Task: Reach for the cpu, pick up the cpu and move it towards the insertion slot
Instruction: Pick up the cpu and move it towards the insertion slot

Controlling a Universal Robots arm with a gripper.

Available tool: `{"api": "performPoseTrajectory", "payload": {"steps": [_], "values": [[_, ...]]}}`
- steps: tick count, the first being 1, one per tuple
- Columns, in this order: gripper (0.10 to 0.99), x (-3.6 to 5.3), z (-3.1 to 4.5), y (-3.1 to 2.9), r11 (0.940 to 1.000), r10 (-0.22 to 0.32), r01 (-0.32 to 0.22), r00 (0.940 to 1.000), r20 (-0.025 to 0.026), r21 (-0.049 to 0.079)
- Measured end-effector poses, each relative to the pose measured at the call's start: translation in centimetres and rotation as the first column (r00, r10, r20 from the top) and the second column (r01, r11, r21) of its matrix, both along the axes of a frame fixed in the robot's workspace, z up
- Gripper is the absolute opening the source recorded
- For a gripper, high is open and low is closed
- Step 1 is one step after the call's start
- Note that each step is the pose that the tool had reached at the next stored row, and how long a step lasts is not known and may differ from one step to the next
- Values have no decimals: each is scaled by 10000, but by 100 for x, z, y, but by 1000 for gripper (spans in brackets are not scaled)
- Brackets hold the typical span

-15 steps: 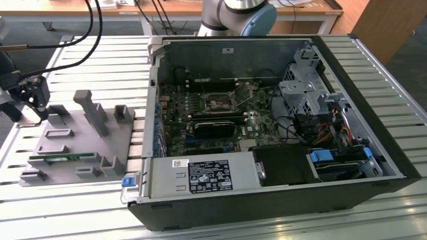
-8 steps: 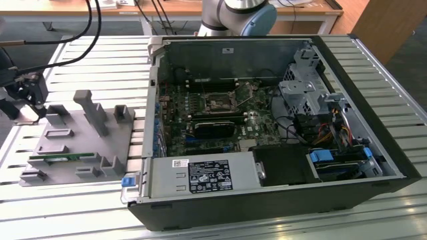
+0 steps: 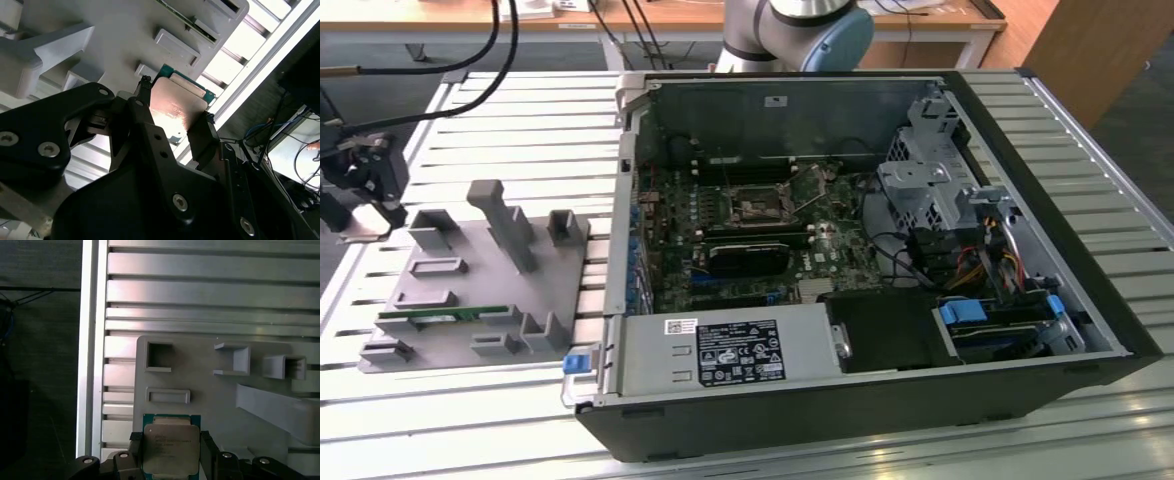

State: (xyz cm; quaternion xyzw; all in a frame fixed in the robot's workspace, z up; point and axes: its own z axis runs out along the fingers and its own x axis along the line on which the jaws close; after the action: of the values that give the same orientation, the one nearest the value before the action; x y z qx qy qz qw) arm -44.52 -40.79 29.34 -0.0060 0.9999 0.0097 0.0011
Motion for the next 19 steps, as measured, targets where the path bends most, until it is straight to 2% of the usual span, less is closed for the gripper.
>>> {"api": "performPoseTrajectory", "payload": {"steps": [15,19], "values": [[541,0,227,0,10000,0,0,10000,0,0],[541,0,308,0,10000,1,-1,10000,1,1]]}}
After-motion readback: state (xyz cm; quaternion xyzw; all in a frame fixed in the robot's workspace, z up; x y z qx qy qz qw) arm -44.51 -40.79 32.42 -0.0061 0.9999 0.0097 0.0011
